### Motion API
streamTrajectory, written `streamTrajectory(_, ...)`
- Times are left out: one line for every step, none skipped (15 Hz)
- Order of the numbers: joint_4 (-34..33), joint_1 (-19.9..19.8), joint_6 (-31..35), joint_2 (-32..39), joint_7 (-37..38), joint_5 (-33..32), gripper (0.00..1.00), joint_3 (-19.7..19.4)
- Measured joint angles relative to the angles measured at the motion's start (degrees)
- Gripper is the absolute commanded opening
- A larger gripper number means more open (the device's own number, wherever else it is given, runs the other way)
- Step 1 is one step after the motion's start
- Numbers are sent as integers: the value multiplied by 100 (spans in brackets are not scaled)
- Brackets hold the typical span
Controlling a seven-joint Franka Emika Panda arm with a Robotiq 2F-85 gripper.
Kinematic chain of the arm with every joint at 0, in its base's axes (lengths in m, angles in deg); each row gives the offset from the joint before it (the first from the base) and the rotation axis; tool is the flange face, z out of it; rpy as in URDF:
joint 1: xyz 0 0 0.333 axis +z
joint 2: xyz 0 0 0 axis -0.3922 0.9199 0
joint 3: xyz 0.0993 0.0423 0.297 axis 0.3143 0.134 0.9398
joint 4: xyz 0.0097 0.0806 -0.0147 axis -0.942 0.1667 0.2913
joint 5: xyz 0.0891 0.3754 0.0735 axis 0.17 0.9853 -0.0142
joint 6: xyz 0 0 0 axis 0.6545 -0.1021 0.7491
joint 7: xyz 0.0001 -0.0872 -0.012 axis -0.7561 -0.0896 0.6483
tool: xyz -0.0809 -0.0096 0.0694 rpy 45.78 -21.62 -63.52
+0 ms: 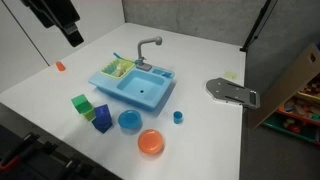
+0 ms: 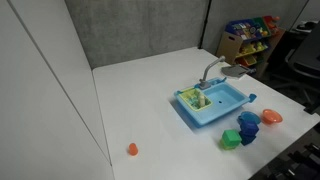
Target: Put the blue block into the sink
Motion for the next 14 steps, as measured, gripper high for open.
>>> streamTrajectory(0, 0, 0, 0, 0, 0, 100, 0)
streamTrajectory(0, 0, 0, 0, 0, 0, 100, 0)
streamTrajectory(0, 0, 0, 0, 0, 0, 100, 0)
streamTrajectory(0, 0, 0, 0, 0, 0, 100, 0)
streamTrajectory(0, 0, 0, 3, 0, 0, 100, 1)
streamTrajectory(0, 0, 0, 13, 1, 0, 100, 10)
streamTrajectory(0, 0, 0, 37, 6, 0, 100, 34)
streamTrajectory(-5, 1, 0, 76, 12, 3, 100, 67)
streamTrajectory(-17, 5, 0, 137, 22, 6, 100, 108)
streamTrajectory(-38, 13, 0, 216, 41, 10, 100, 158)
streamTrajectory(-66, 26, 1, 309, 69, 14, 100, 214)
streamTrajectory(-101, 40, 3, 414, 100, 18, 100, 274)
streamTrajectory(-141, 60, 3, 534, 154, 19, 100, 332)
streamTrajectory(-180, 81, 3, 667, 215, 19, 100, 388)
